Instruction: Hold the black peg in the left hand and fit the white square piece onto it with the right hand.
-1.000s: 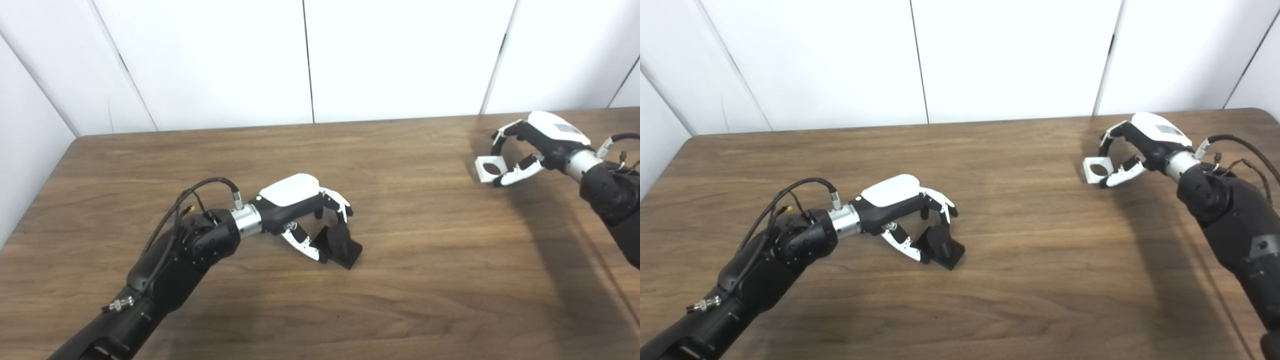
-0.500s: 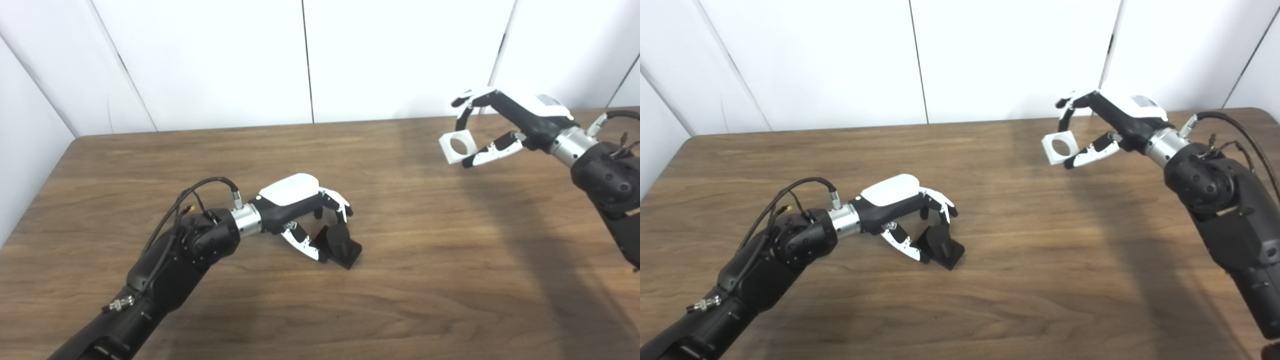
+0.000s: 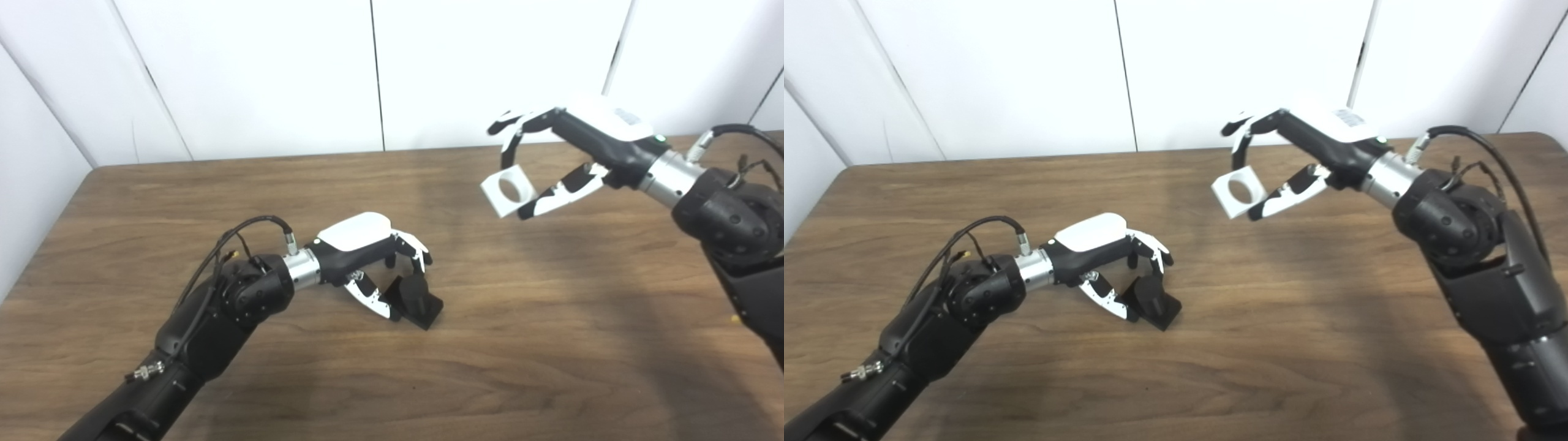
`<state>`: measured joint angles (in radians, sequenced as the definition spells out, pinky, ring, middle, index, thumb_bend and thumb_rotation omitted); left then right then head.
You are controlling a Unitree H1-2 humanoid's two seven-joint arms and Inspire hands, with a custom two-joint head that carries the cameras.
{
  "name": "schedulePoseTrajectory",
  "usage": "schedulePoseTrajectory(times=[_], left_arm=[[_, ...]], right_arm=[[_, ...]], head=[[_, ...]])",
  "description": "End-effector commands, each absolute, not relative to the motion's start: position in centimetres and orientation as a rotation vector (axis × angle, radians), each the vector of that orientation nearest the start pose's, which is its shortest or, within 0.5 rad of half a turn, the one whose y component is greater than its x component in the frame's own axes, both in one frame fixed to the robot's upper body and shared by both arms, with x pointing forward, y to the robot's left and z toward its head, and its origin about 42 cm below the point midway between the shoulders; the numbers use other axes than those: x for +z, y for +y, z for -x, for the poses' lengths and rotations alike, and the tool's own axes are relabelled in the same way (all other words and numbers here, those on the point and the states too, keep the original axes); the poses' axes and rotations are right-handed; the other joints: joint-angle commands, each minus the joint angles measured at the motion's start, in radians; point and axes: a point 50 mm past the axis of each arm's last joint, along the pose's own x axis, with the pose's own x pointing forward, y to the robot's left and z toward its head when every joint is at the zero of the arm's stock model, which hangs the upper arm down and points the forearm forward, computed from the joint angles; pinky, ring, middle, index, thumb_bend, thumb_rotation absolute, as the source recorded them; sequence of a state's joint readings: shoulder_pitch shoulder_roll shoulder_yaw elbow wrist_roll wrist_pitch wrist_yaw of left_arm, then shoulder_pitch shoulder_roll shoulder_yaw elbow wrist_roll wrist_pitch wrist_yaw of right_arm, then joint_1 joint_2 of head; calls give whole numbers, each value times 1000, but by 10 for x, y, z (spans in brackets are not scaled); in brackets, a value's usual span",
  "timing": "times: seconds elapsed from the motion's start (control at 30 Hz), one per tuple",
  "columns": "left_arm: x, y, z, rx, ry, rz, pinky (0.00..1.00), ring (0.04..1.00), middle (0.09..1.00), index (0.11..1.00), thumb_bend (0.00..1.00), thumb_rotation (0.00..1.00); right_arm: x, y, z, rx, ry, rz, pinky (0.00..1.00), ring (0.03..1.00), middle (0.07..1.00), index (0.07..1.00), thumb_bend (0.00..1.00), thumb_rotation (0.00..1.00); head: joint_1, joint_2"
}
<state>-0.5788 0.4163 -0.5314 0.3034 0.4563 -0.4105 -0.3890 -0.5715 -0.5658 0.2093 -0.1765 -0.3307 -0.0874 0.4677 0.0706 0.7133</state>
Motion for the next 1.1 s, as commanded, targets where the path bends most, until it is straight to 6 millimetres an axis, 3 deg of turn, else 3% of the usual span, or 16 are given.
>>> schedulePoseTrajectory(times=[0.0,0.33,0.43,0.47,0.5,0.83,1.07], left_arm=[[157,177,-403,-1068,-369,-1149,628,761,770,491,520,78],[158,175,-404,-1064,-378,-1140,617,754,767,491,519,79],[159,175,-404,-1064,-375,-1145,625,758,770,491,520,79],[159,174,-404,-1065,-375,-1146,624,758,772,491,519,79],[159,174,-404,-1066,-374,-1146,625,758,772,491,519,79],[158,170,-402,-1068,-377,-1146,624,753,771,491,521,76],[158,166,-400,-1061,-388,-1125,616,747,765,490,521,76]], right_arm=[[362,-237,-389,576,-682,1083,720,833,783,479,524,139],[379,-203,-381,713,-682,1098,773,857,797,479,524,141],[386,-191,-381,762,-669,1119,822,886,804,479,524,140],[388,-187,-381,779,-664,1128,897,909,804,478,523,140],[390,-183,-381,794,-655,1133,905,918,806,478,524,139],[393,-153,-386,899,-587,1202,883,943,830,477,523,140],[388,-143,-388,966,-521,1243,915,949,842,477,523,139]], head=[[-2,3],[7,6],[9,9],[9,11],[9,11],[12,21],[21,26]])
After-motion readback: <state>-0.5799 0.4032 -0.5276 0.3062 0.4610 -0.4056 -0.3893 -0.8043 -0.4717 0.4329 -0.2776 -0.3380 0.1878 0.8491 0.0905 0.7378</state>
